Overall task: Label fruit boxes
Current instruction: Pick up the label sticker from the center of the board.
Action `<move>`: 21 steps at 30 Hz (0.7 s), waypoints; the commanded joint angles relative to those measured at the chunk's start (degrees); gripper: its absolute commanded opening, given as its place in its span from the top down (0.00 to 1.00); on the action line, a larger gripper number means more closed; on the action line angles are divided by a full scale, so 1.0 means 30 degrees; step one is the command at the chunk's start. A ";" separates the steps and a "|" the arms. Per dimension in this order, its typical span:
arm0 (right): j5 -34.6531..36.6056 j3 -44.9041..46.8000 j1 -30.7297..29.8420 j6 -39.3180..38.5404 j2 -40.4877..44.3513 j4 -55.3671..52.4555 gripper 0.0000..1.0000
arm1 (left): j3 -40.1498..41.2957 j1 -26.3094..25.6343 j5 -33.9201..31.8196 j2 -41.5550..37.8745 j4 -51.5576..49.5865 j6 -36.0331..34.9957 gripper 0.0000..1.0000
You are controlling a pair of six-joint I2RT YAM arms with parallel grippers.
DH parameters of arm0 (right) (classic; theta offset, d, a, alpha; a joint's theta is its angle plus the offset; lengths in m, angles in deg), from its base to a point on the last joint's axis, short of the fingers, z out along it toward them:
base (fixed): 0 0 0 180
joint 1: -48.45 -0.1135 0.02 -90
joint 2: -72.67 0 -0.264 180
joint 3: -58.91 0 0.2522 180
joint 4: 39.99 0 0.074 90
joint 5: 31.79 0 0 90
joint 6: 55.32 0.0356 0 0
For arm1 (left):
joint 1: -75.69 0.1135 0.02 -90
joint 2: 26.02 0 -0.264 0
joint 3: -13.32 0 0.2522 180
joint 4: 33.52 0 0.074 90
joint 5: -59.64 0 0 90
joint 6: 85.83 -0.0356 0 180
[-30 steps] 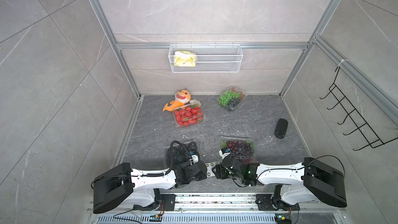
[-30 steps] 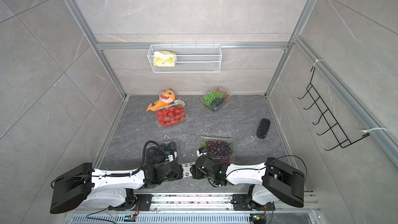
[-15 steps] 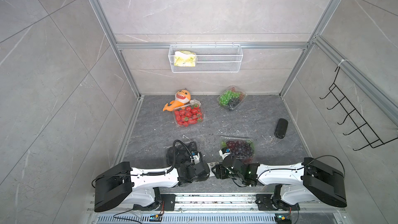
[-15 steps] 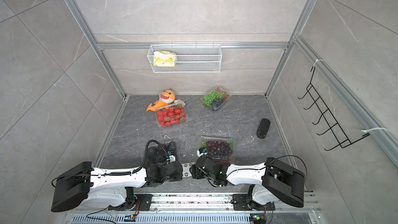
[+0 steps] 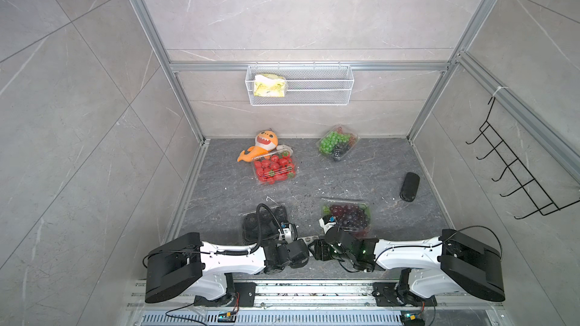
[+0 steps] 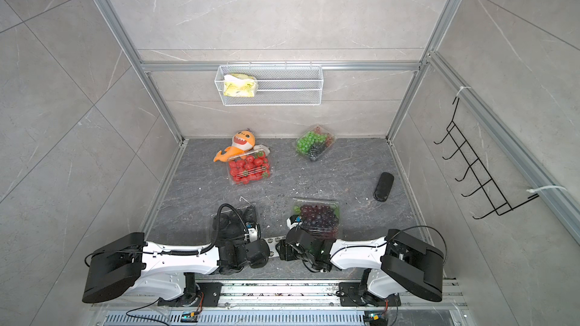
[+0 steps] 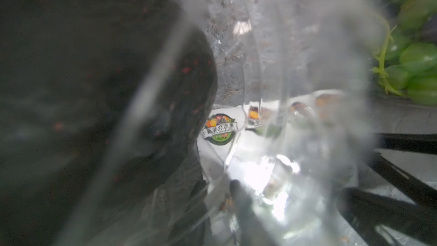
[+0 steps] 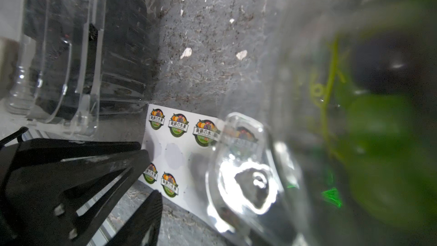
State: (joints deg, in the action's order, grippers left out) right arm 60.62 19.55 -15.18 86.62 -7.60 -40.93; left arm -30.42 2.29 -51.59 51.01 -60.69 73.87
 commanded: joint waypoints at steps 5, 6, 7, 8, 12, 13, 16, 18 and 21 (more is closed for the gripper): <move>-0.2067 0.1242 0.0036 0.0783 -0.0161 0.2285 0.36 | 0.0830 -0.0113 0.1164 0.0572 0.0032 0.0595 0.80; -0.2109 0.1269 0.0053 0.0819 0.0009 0.2311 0.36 | 0.0823 -0.0114 0.1184 0.0572 0.0026 0.0589 0.80; -0.2114 0.1296 0.0035 0.0820 0.0162 0.2291 0.37 | 0.0850 -0.0111 0.1167 0.0572 -0.0014 0.0594 0.80; -0.2022 0.1299 0.0048 0.0875 0.0387 0.2106 0.37 | 0.0850 -0.0126 0.1166 0.0545 -0.0055 0.0595 0.80; -0.1490 0.1722 0.0045 0.1293 0.1348 0.1939 0.37 | 0.0899 -0.0114 0.1148 0.0361 -0.0288 0.0552 0.80; -0.1523 0.1868 0.0048 0.1368 0.1532 0.2148 0.37 | 0.0936 -0.0111 0.1150 0.0314 -0.0320 0.0530 0.80; -0.2100 0.2103 0.0087 0.1410 0.1781 0.3203 0.37 | 0.0962 -0.0120 0.1119 0.0250 -0.0337 0.0522 0.81; -0.2802 0.1998 0.0115 0.1485 0.1372 0.4038 0.37 | 0.0914 -0.0114 0.1152 0.0351 -0.0359 0.0410 0.81; -0.2937 0.1854 0.0234 0.1910 0.0948 0.4252 0.37 | 0.0766 -0.0122 0.1177 0.0527 -0.0478 0.0341 0.81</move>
State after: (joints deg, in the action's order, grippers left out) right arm 53.61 25.08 -14.88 90.51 -3.64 -30.79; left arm -29.61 2.29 -51.87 51.08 -58.13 74.22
